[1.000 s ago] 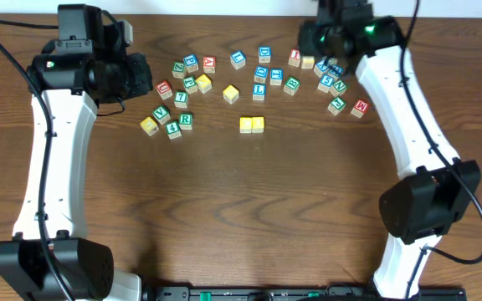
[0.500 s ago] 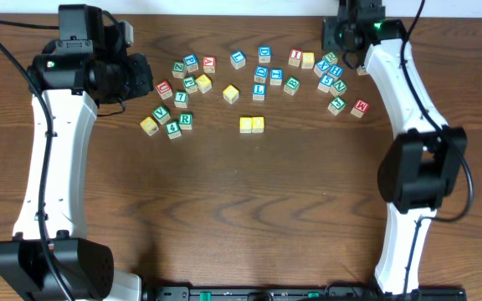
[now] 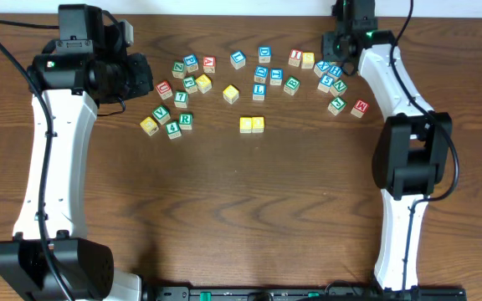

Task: Spell out CORL
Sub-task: 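Lower the right gripper and grasp the green R block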

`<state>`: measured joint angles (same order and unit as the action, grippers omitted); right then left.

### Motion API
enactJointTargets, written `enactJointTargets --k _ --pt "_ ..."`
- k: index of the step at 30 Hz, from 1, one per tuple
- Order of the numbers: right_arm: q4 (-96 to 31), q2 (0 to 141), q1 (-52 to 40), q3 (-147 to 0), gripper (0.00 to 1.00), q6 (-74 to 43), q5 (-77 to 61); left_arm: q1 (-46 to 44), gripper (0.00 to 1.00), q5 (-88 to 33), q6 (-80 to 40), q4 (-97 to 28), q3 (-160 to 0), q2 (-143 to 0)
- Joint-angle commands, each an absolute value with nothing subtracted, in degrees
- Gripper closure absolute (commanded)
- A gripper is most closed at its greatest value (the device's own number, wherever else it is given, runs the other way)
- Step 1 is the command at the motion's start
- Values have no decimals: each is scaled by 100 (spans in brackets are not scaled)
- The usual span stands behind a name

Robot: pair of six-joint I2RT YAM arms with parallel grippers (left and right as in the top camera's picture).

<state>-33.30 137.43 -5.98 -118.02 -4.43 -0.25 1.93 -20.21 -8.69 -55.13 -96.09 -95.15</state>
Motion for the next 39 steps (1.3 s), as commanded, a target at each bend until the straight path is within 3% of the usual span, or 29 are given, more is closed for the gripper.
enactJointTargets --k 1,8,12,22,39 --pt "-3218 14035 -620 -11848 63 -351 -58 191 92 -1981 -751 -5524 -9677 -9430" --pt "-2930 14184 -620 -11848 52 -307 -54 191 92 -1981 -751 -5544 -9675 -9430" --pt "-2886 14217 -620 -11843 51 -305 -32 191 92 -1981 -751 -5544 -9675 -9430" --pt "-2967 14355 -567 -11839 60 -239 -34 191 92 -1979 -751 -5542 -9675 -9430" --pt "-3133 14357 -556 -11839 67 -185 309 191 92 -1981 -751 -5544 -9675 -9430"
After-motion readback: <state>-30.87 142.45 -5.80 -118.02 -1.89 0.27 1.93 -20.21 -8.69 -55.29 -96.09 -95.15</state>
